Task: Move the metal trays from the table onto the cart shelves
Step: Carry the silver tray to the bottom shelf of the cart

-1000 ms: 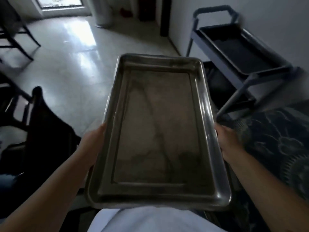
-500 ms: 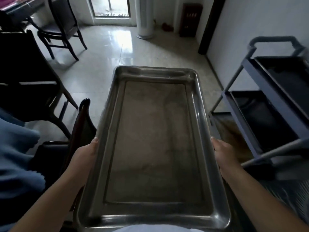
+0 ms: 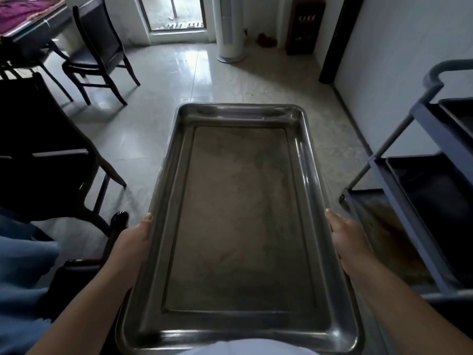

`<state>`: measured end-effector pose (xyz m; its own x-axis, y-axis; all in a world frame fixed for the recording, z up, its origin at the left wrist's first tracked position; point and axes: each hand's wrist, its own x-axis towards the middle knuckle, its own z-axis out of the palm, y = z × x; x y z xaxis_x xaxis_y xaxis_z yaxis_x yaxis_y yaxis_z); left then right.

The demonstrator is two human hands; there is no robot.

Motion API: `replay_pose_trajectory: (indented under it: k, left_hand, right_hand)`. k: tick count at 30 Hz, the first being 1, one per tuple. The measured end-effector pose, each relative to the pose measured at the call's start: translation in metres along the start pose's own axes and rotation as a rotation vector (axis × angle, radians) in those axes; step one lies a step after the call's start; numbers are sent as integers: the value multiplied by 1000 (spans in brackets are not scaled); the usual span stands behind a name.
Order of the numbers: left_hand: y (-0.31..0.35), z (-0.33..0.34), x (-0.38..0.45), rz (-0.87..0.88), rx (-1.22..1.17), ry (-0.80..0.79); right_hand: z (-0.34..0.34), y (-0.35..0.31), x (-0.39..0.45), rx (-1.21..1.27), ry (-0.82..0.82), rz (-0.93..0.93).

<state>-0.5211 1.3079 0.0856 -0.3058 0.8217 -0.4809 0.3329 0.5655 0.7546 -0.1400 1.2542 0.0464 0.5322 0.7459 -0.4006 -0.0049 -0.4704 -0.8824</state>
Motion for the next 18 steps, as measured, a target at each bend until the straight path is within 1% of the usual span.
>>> replay_pose_trajectory:
  k: [3, 6, 11, 13, 15, 18]
  left_hand:
    - [43, 21, 36, 52, 33, 16]
    - [80, 41, 67, 109, 77, 43]
    - [139, 84, 131, 172, 141, -43]
    - [161, 107, 168, 185, 154, -87]
    - [187, 133, 210, 204, 168, -170]
    - [238, 176, 270, 271, 176, -323]
  right_hand:
    - [8, -35, 54, -18, 26, -29]
    - [4, -66, 97, -15, 23, -15]
    - [-6, -93, 150, 61, 121, 32]
    - [-9, -95, 166, 94, 182, 66]
    - [-9, -95, 182, 131, 270, 98]
    - [-1, -93, 199, 193, 472, 104]
